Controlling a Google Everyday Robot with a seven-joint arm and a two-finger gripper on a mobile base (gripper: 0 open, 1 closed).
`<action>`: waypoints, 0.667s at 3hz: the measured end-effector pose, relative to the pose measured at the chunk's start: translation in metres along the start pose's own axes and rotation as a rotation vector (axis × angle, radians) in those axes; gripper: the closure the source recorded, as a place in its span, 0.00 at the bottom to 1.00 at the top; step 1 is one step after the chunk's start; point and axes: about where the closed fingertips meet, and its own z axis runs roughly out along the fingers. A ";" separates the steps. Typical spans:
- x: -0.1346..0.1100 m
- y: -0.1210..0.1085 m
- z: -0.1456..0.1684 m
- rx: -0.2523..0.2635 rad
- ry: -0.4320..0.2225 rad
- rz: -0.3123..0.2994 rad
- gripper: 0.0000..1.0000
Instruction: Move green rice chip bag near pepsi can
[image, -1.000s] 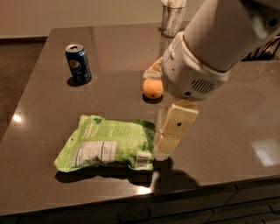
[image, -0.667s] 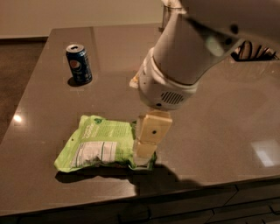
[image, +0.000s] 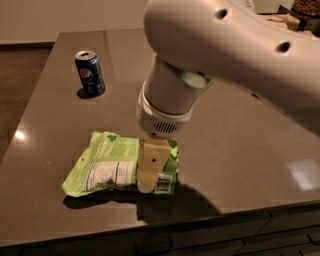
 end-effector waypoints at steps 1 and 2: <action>0.004 0.001 0.022 -0.024 0.038 0.007 0.00; 0.009 0.007 0.036 -0.054 0.081 0.006 0.18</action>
Offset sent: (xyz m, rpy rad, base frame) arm -0.0059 -0.0011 -0.0581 -0.1379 0.0968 0.0041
